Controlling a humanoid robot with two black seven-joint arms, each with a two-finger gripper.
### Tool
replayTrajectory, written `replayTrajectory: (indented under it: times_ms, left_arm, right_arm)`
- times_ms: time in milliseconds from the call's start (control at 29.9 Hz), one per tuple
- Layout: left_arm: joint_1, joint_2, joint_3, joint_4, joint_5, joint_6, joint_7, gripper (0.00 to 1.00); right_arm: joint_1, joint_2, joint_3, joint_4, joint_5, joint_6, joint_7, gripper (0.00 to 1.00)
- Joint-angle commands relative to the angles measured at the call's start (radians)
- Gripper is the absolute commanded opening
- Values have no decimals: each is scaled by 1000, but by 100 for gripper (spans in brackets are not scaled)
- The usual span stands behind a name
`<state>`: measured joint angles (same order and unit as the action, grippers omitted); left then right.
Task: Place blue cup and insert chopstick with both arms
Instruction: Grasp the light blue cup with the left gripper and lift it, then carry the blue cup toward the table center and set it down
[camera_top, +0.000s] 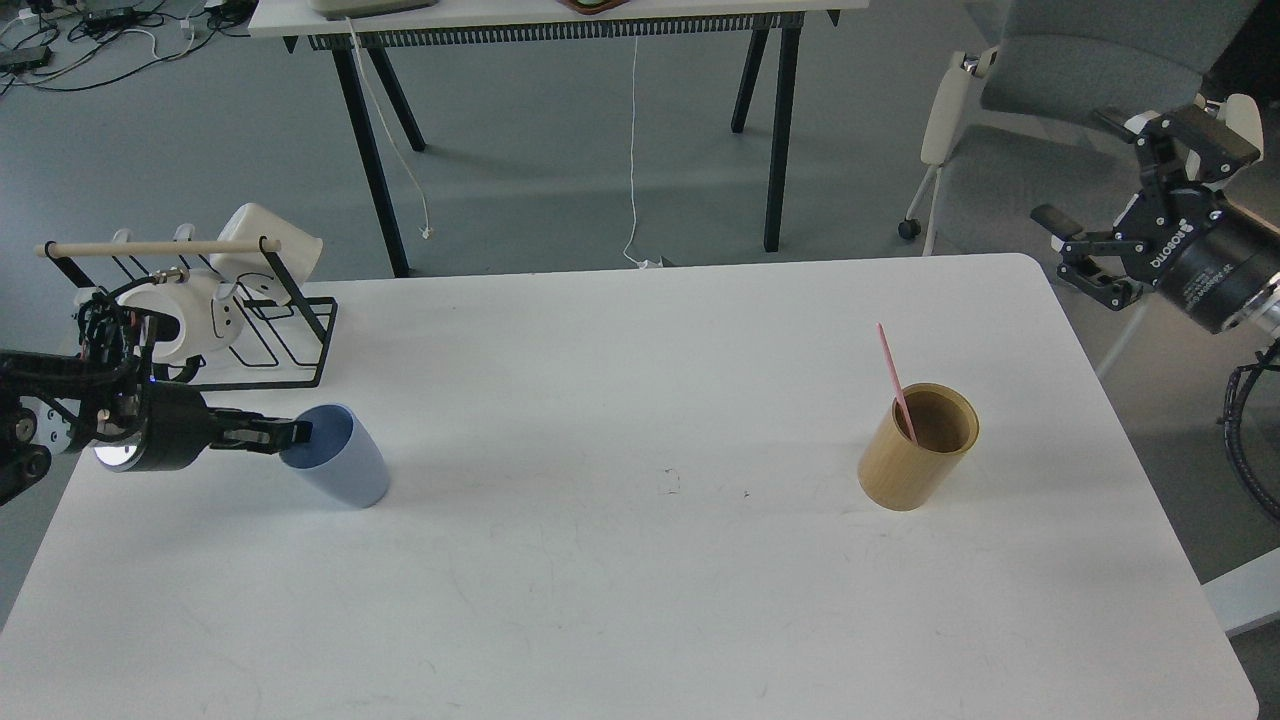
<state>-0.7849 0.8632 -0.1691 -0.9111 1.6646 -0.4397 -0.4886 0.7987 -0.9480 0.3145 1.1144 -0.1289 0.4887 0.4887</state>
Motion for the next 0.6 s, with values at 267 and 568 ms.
replayTrajectory:
  times_ms: [267, 568]
  left_arm:
    - [-88, 171, -187, -434, -174, -49, 0, 0]
    - [-180, 12, -146, -464, -37, -49, 0, 0]
  right_arm:
    - [-4, -9, 0, -18, 2, 0, 0, 98]
    - [-10, -15, 15, -87, 12, 0, 0, 98]
